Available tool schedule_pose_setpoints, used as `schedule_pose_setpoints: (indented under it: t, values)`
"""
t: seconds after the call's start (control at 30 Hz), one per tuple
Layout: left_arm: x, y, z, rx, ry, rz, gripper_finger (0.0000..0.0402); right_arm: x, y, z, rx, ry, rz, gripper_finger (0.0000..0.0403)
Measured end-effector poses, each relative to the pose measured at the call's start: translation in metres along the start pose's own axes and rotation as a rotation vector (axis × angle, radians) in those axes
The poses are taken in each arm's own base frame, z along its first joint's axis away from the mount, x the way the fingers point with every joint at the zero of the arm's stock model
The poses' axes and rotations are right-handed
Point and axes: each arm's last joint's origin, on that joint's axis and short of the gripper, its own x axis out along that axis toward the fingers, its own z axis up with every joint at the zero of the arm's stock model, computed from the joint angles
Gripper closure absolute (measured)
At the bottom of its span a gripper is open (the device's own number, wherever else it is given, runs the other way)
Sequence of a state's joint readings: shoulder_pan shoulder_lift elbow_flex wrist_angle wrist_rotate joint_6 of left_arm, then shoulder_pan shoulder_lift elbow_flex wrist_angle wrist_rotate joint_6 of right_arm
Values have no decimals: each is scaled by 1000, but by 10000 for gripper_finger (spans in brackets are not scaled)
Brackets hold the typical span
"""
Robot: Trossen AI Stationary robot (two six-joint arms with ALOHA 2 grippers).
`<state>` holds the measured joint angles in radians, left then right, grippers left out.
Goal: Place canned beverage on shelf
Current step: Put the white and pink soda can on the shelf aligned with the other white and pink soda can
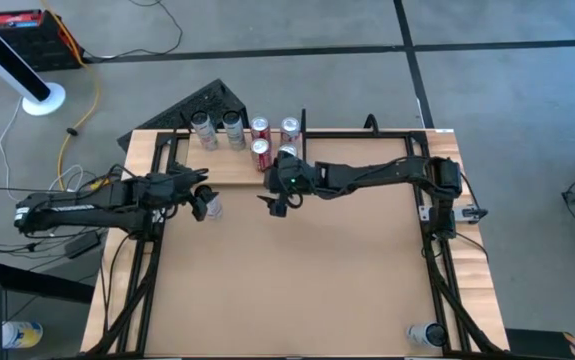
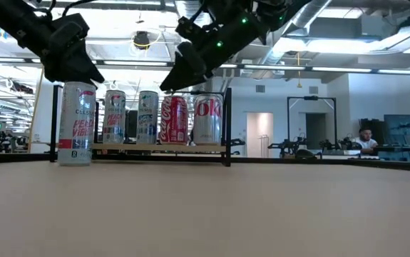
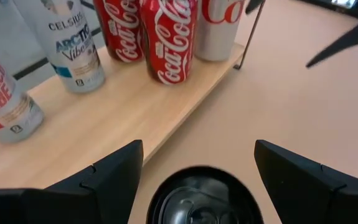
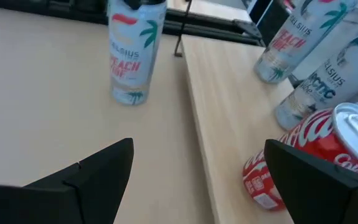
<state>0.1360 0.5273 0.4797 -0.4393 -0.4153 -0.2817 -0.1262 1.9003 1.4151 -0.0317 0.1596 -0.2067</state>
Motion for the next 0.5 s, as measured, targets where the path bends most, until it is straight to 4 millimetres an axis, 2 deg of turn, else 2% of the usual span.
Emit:
schedule_pose_setpoints:
  t: [0.5]
  values:
    - [0,1,-9,-8,102,-15,111,1,-4,3,8,-31,-13,19]
